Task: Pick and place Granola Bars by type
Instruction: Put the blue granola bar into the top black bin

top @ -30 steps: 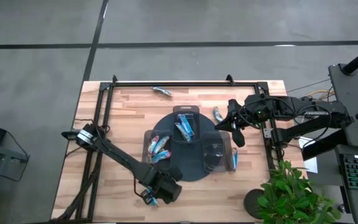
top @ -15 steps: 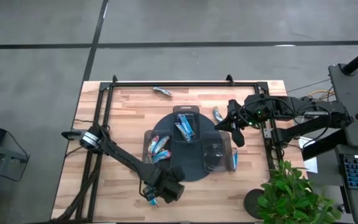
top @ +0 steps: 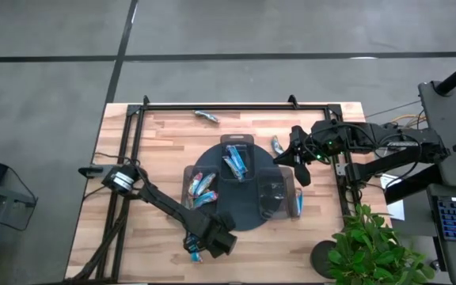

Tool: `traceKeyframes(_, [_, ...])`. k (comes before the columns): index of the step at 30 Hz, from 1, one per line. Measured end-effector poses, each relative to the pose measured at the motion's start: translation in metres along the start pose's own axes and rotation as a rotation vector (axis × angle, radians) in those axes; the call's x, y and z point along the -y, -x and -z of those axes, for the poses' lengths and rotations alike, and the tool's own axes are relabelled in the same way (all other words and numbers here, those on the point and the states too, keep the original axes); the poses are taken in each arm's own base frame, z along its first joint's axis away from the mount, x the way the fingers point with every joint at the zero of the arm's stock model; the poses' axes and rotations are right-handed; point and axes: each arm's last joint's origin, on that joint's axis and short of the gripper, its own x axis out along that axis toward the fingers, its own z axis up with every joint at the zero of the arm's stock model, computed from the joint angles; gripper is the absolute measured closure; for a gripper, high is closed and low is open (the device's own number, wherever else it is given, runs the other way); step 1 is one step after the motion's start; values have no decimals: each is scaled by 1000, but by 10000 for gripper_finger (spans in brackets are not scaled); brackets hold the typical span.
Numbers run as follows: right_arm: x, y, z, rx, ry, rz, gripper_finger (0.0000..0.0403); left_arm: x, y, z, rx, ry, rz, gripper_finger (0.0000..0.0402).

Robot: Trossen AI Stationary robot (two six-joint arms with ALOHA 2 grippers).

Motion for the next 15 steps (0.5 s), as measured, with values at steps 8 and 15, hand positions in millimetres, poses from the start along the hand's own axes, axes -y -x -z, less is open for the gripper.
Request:
traceKeyframes(8, [0,0,0,2,2,6,394,-2,-14,2,-45,5,32,252])
traceKeyframes(15, [1,0,0,10,8,26,394,-6,-8,3,-51,29,17,369])
